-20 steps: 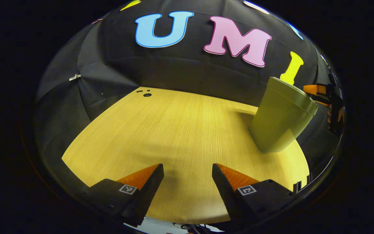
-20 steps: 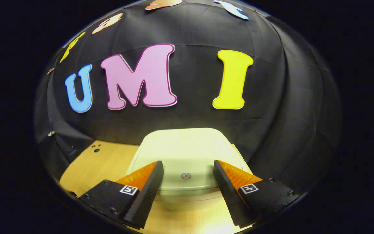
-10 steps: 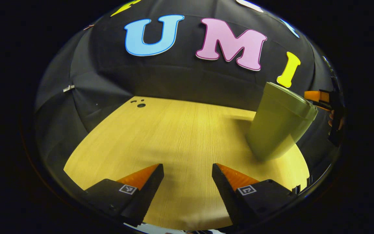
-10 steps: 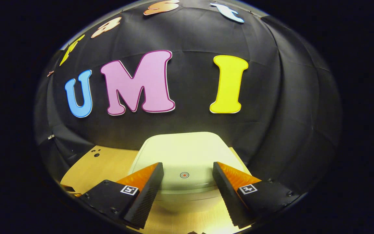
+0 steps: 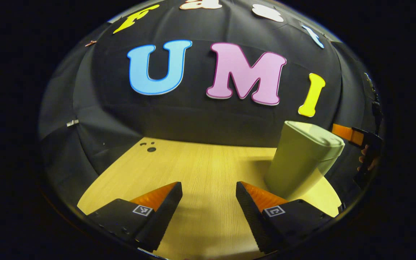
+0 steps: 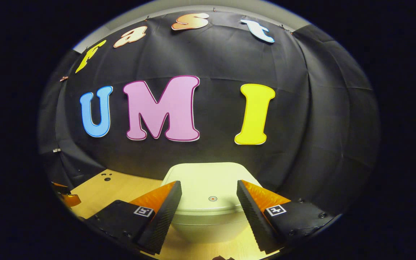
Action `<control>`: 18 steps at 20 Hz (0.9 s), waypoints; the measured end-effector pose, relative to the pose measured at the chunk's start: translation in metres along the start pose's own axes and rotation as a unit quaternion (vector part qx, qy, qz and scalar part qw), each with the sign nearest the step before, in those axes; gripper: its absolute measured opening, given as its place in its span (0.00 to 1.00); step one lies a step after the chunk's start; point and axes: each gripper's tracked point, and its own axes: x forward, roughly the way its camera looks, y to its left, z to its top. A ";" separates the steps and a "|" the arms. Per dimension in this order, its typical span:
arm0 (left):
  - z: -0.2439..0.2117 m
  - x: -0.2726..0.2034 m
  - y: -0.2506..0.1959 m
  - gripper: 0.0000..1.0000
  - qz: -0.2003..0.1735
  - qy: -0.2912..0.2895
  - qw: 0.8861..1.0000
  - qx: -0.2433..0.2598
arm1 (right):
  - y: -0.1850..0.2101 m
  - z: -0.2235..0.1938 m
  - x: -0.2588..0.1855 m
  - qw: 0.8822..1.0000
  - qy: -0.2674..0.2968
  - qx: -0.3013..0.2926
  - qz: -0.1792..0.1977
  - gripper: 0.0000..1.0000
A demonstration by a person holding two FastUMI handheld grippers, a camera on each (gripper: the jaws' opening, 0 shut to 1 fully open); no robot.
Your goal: Press the lid of the desktop garbage bin to open it, pick up the crumpled paper on the desktop and throw it into the bin, then pick up the pop can on the desktop and drop it into the bin, and finally close the garbage bin lid.
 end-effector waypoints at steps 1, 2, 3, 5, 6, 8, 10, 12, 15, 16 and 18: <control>0.006 -0.004 -0.002 0.96 -0.008 -0.009 1.000 0.005 | 0.006 0.001 -0.008 1.000 0.000 0.000 -0.005 0.96; 0.010 -0.018 -0.001 0.96 -0.011 -0.018 1.000 0.009 | 0.015 0.001 -0.018 1.000 0.004 0.002 -0.007 0.96; 0.016 -0.022 0.002 0.96 -0.016 -0.029 0.999 0.013 | 0.025 0.000 -0.028 1.000 0.009 0.005 -0.006 0.96; 0.026 -0.034 0.011 0.96 -0.021 -0.053 0.998 0.023 | 0.047 0.000 -0.046 1.000 0.010 0.006 -0.002 0.96; 0.030 -0.040 0.015 0.96 -0.019 -0.059 0.998 0.029 | 0.057 -0.002 -0.055 1.000 0.011 0.003 -0.002 0.96; 0.033 -0.053 0.030 0.96 -0.010 -0.076 0.996 0.042 | 0.076 -0.005 -0.071 1.000 0.010 -0.006 0.000 0.96; 0.034 -0.068 0.035 0.96 -0.017 -0.093 0.994 0.051 | 0.097 -0.005 -0.089 1.000 0.001 -0.012 0.009 0.96; 0.033 -0.084 0.045 0.96 -0.016 -0.109 0.992 0.059 | 0.116 -0.007 -0.108 1.000 -0.008 -0.013 0.018 0.96; 0.025 -0.107 0.056 0.96 -0.018 -0.116 0.991 0.060 | 0.139 -0.009 -0.137 0.999 -0.024 -0.007 0.021 0.96; 0.021 -0.115 0.058 0.96 -0.022 -0.115 0.991 0.057 | 0.147 -0.011 -0.146 0.999 -0.028 -0.006 0.025 0.96; 0.013 -0.127 0.061 0.96 -0.029 -0.111 0.992 0.051 | 0.162 -0.021 -0.161 0.999 -0.027 -0.009 0.033 0.96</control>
